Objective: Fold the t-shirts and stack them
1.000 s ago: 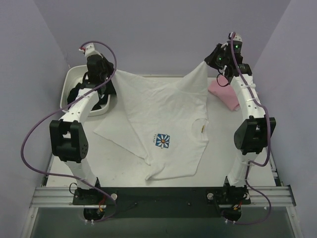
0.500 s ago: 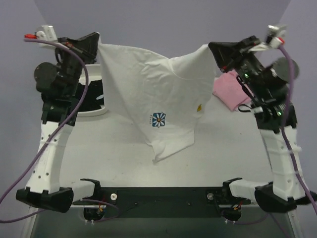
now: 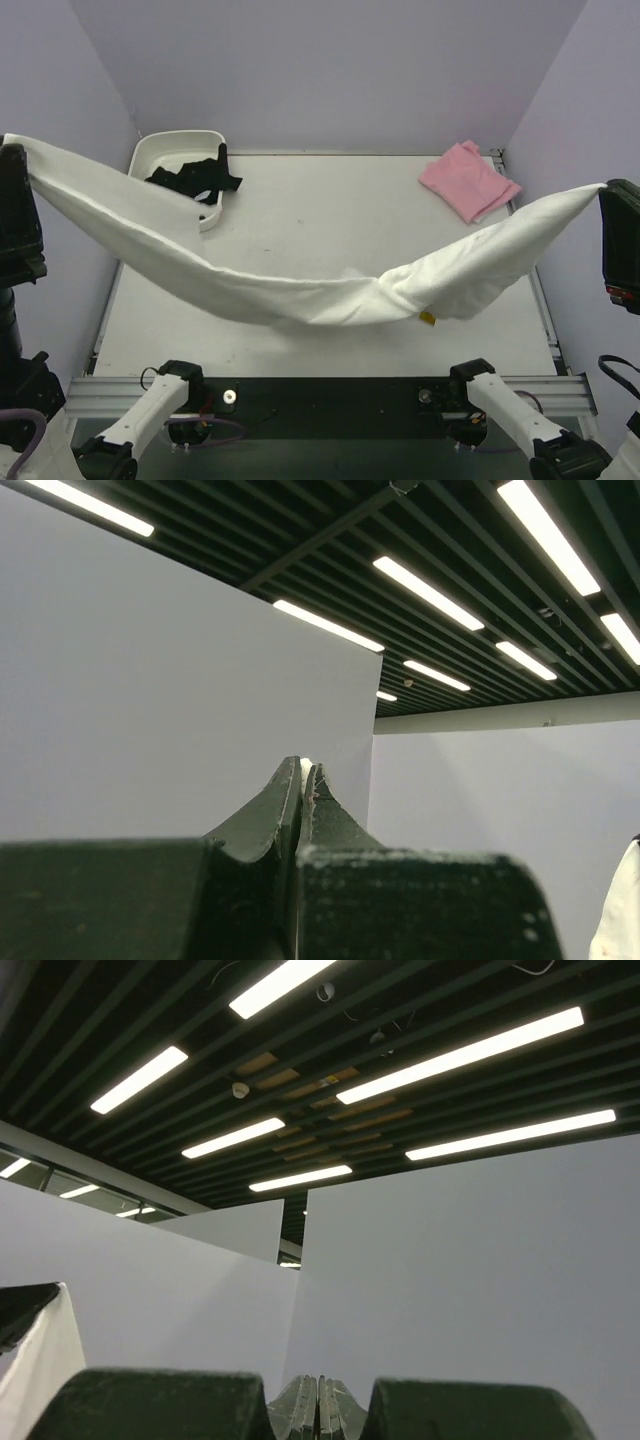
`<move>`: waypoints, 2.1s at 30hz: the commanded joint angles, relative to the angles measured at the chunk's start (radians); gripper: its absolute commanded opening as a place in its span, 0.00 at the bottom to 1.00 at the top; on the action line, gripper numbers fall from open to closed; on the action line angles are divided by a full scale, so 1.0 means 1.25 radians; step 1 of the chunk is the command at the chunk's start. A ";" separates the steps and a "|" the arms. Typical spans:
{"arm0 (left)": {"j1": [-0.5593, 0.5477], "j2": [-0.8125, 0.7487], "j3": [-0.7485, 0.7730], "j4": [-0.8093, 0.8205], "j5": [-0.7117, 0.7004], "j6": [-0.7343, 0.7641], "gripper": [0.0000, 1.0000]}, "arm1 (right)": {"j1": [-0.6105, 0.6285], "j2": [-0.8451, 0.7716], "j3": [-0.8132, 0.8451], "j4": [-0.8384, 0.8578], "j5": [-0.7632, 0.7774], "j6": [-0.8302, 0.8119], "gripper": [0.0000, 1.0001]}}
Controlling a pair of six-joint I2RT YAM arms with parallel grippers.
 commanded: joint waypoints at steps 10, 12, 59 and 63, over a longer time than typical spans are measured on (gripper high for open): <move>0.022 0.132 0.006 -0.056 0.039 -0.030 0.00 | -0.076 0.176 0.122 -0.011 0.082 0.015 0.00; 0.022 0.143 -0.052 -0.011 0.036 -0.035 0.00 | -0.074 0.197 0.046 -0.010 0.125 0.005 0.00; 0.028 0.700 -0.384 0.096 -0.475 -0.142 0.00 | -0.122 1.074 0.144 0.049 0.185 0.049 0.00; 0.028 0.817 -0.259 0.013 -0.472 -0.133 0.00 | -0.117 1.117 0.195 0.002 0.213 0.048 0.00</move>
